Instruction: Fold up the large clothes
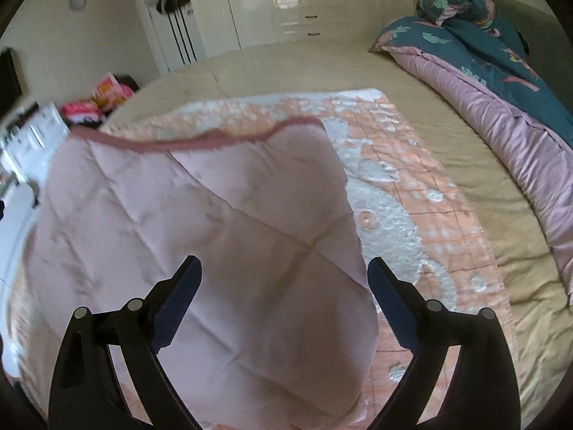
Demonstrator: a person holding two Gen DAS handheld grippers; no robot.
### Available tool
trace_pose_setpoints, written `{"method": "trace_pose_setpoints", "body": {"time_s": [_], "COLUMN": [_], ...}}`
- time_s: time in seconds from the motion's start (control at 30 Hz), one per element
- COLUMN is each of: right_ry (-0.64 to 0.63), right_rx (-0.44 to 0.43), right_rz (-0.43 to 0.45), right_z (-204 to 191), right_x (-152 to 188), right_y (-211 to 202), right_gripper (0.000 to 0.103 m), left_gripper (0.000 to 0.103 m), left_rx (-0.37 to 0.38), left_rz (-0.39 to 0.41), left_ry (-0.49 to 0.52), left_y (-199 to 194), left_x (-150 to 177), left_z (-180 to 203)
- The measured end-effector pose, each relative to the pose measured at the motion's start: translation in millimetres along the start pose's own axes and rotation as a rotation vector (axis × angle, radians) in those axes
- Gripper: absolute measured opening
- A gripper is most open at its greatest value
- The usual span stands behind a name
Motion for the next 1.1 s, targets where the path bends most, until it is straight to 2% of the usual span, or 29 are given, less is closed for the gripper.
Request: {"method": "trace_pose_setpoints", "body": {"time_s": [0.07,0.1,0.17,0.2,0.23,0.27,0.3,0.33,0.4,0.5,0.6,0.73,0.87,0.97,1.0,1.07,1.1], "right_ry": [0.001,0.012,0.03,0.029,0.03,0.033,0.037,0.041,0.052,0.094,0.132,0.191,0.251,0.268,0.305,0.37,0.402], "right_rx": [0.008,0.011,-0.007,-0.011,-0.023,-0.029,-0.03,-0.021,0.003,0.025,0.045,0.076,0.076,0.08,0.07,0.041,0.029], "right_rz": [-0.016,-0.024,-0.031,-0.028,-0.022,-0.002,0.011,0.025,0.061,0.078,0.056,-0.005,-0.025,-0.044,-0.047,-0.032,-0.014], "right_z": [3,5,3,1,-2,-5,-7,-8,-9,-4,2,9,19,24,28,34,39], "right_x": [5,8,11,10,7,3,-2,-10,-28,-52,-61,-47,-34,-29,-28,-27,-25], "right_y": [10,15,22,25,25,24,22,21,19,25,46,80,93,92,87,76,65], "right_gripper": [0.093,0.092,0.074,0.054,0.036,0.029,0.022,0.019,0.018,0.018,0.018,0.018,0.022,0.031,0.039,0.05,0.062], "left_gripper": [0.094,0.094,0.094,0.09,0.057,0.038,0.024,0.013,0.009,0.009,0.01,0.012,0.013,0.018,0.022,0.035,0.047], "left_rx": [0.007,0.035,0.077,0.087,0.103,0.098,0.085,0.08,0.066,0.03,-0.004,-0.03,-0.033,-0.028,-0.03,-0.019,-0.011], "left_rz": [-0.082,-0.135,-0.186,-0.19,-0.176,-0.164,-0.155,-0.153,-0.138,-0.106,-0.124,-0.175,-0.176,-0.179,-0.175,-0.169,-0.158], "left_ry": [-0.027,-0.038,-0.032,-0.012,0.008,0.019,0.034,0.038,0.025,0.037,0.047,0.036,0.019,0.003,-0.008,-0.028,-0.038], "left_y": [20,32,42,46,47,48,49,51,56,65,84,109,112,109,105,98,92], "left_x": [27,45,66,73,75,73,69,64,48,29,24,43,47,45,43,41,39], "left_z": [-12,-14,-9,-3,4,7,11,12,12,11,11,8,7,6,4,1,1]}}
Point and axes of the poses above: each gripper's, at about its wrist camera, not at the fingertips, and y roughly the way its jaws point, z to its right, x to its underside, the point moved 8 cm from there along y, roughly the way its jaws point, and after that the axes turned 5 degrees about z, right-handed, at the moved point
